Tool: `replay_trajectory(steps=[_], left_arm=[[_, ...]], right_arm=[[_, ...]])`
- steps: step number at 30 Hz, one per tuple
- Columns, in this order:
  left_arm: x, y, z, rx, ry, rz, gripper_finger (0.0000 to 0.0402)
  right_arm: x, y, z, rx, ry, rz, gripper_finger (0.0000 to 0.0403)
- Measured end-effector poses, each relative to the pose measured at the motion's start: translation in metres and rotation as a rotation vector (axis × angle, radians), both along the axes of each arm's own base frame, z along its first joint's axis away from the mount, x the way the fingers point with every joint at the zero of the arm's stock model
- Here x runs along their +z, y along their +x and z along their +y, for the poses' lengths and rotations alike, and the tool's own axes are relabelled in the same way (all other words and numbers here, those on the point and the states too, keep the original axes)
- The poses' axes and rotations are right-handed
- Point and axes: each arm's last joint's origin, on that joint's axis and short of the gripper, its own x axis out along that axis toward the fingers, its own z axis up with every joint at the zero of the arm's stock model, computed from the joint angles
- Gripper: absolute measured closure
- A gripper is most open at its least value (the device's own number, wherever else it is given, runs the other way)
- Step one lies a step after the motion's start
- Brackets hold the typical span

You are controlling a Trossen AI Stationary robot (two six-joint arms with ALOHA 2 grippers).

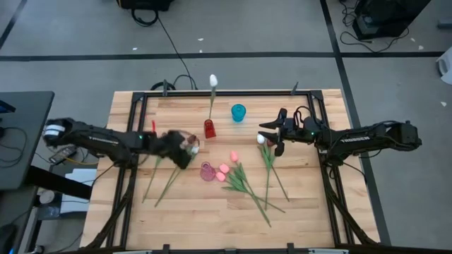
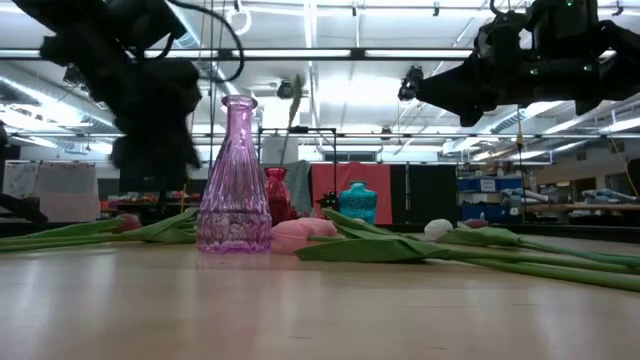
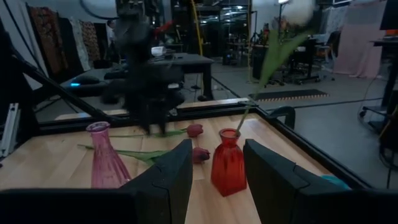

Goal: Sort flowers into vase by color
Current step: Put the left white tulip into the red flower vase

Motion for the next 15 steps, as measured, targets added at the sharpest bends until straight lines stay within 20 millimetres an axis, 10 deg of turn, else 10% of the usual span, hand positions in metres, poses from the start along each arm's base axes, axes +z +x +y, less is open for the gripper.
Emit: replay_trajectory(steps=[15], left_arm=[[-0.011,0.014,-0.035,0.078,-0.163,0.339,0.0264]], right_arm=[[0.000,0.000,0.000,-0.002,-0.041,0.006,0.0249]])
